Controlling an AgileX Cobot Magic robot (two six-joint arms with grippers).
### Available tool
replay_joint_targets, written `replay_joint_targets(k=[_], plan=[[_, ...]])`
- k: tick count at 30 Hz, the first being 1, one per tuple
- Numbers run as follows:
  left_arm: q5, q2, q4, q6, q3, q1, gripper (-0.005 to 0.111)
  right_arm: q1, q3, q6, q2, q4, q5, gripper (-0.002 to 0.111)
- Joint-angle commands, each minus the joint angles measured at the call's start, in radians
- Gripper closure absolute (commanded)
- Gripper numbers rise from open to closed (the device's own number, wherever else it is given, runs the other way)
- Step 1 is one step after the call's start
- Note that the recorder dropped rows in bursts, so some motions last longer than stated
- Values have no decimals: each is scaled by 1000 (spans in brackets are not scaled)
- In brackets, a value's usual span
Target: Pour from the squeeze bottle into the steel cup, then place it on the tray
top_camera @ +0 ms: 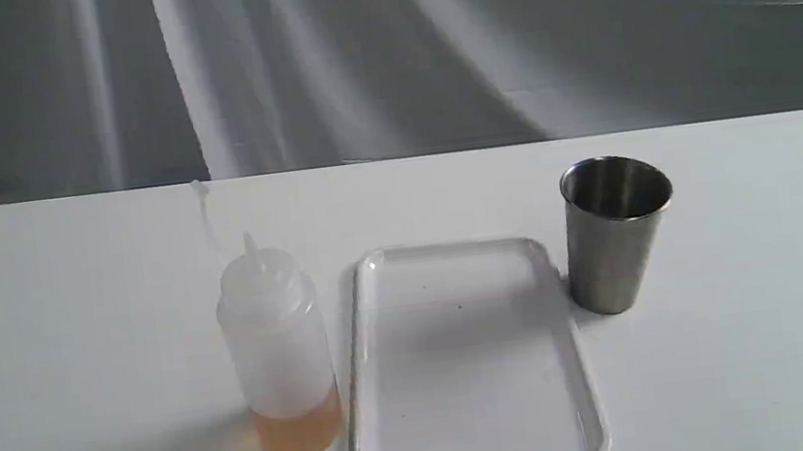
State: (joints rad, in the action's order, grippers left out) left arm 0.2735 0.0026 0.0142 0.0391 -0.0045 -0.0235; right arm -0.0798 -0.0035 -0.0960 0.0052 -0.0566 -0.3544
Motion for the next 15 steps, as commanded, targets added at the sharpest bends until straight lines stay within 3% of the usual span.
replay_joint_targets(k=[1, 15], plan=[[-8, -3, 1, -3, 4, 2, 107, -2, 3, 3, -5, -11, 1, 108], [-8, -3, 1, -2, 4, 2, 107, -2, 3, 3, -5, 28, 3, 108]])
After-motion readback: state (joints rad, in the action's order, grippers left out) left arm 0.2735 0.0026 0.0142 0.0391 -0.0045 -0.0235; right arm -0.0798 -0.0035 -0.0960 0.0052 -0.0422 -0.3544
